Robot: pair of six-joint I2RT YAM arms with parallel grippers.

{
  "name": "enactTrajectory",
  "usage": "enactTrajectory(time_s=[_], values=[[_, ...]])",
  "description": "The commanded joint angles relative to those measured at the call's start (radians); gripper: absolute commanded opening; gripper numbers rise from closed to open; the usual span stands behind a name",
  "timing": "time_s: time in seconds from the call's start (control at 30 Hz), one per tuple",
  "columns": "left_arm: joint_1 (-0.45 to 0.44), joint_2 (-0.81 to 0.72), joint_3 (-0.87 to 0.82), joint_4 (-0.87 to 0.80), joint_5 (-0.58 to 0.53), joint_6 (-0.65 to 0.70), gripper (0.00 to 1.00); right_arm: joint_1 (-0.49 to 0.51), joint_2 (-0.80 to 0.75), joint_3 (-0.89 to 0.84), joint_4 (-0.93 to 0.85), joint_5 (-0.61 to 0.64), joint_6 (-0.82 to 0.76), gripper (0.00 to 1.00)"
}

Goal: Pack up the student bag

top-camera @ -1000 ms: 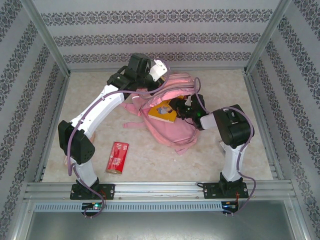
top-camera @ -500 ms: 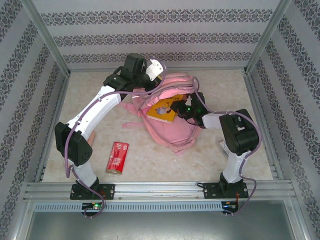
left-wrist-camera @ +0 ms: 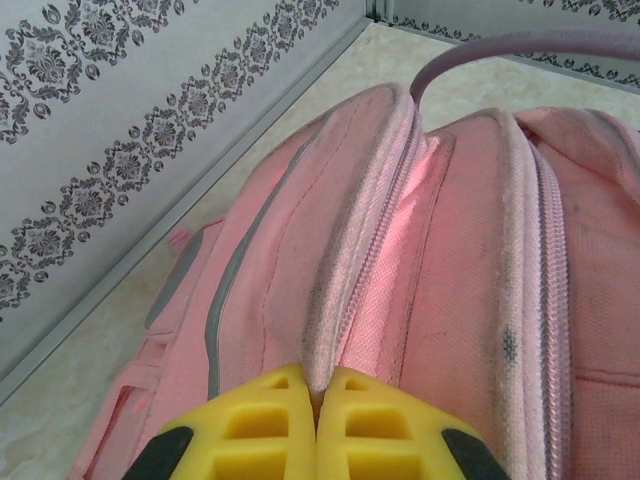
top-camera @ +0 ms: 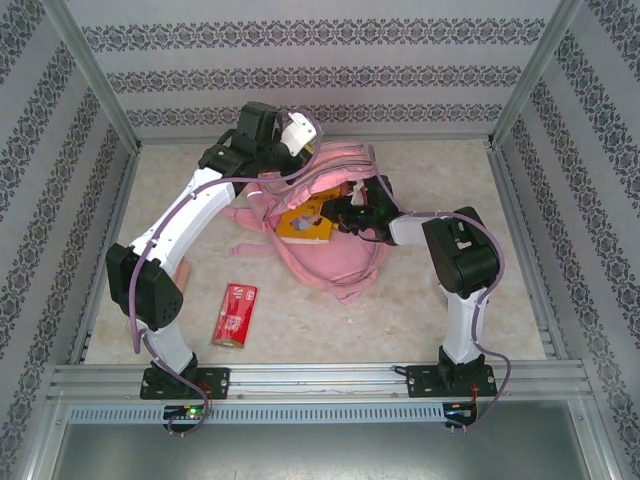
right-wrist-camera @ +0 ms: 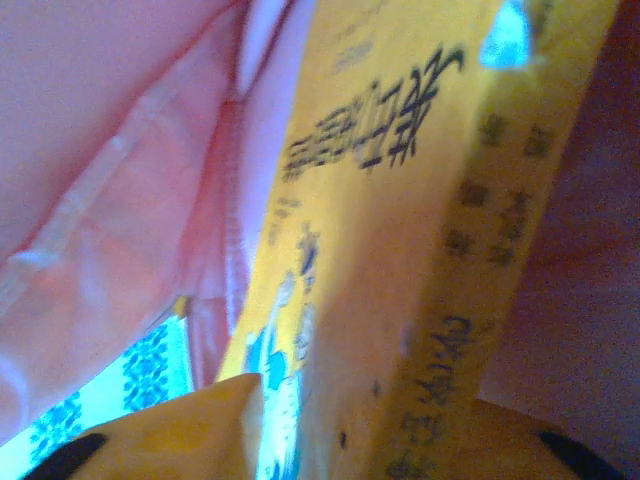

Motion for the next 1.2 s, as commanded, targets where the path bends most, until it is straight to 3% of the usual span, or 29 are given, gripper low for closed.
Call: enactTrajectory(time_s=[0.0,0.3,0.6,0.73,1.03,1.17], values=[[-0.003,-0.066,0.018,0.167,0.064,-0.016,0.0,0.004,-0.059,0.018,-0.127,0.105,-0.064,0.43],[0.0,-0.063,0.01,0.17,0.054,-0.019,0.0,0.015,-0.228,-0.12,-0.22,0.214,0.073,0.59],[0.001,-0.063,0.01,0.166,0.047,-0.016,0.0,0.091,-0.303,-0.25,-0.22,0.277,0.173,0.59],[0.002,-0.069,0.002,0.159,0.044,-0.012,0.0,0.157,-0.358,-0.308,-0.229,0.386,0.255,0.61],[0.003,-0.077,-0.014,0.159,0.04,-0.008,0.0,0.272,-0.442,-0.304,-0.25,0.528,0.454,0.57],[0.002,-0.078,-0.016,0.16,0.04,-0.005,0.0,0.305,-0.421,-0.292,-0.236,0.584,0.451,0.55]])
